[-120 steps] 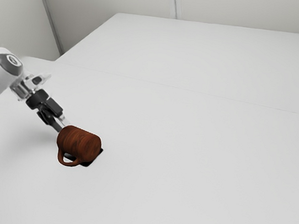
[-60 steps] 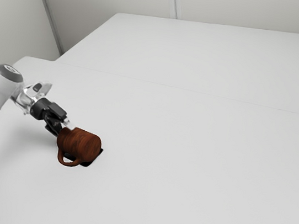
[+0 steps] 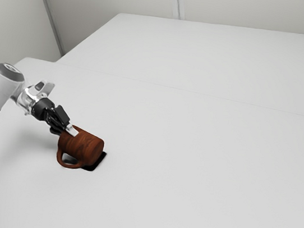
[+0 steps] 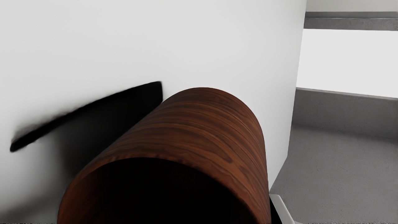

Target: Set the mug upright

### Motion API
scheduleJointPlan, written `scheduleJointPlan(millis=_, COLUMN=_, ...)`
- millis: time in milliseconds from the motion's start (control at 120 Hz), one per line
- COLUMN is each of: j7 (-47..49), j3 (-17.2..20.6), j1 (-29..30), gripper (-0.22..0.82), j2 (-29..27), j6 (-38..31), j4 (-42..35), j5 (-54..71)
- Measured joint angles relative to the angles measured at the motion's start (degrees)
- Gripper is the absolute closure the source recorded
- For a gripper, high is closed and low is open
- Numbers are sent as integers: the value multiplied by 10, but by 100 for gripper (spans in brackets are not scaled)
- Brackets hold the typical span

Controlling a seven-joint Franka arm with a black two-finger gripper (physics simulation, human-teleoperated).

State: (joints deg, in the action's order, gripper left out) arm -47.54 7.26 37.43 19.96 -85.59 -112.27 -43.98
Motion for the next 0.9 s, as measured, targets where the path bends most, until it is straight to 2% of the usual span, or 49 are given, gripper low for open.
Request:
scheduleJointPlan(millis=242, j7=11, j3=3, j1=0, gripper=77, j2=-16, j6=13, j4=0, j5=0)
scheduleJointPlan(millis=492, j7=10, j3=29, j1=-9, gripper=78, j2=-86, j6=-7, j4=-22, j5=24)
scheduleJointPlan(millis=625, j7=-11, j3=81, j1=-13, gripper=79, j2=-136, j6=-80, j4=-47, j5=77)
scheduleJointPlan(millis=800, j7=-44, j3=169, j1=-14, gripper=79, j2=-201, j6=-215, j4=-104, j5=163)
scheduleJointPlan(millis=900, j7=-59, j3=205, j1=-29, gripper=79, j2=-222, j6=-287, j4=-127, j5=210)
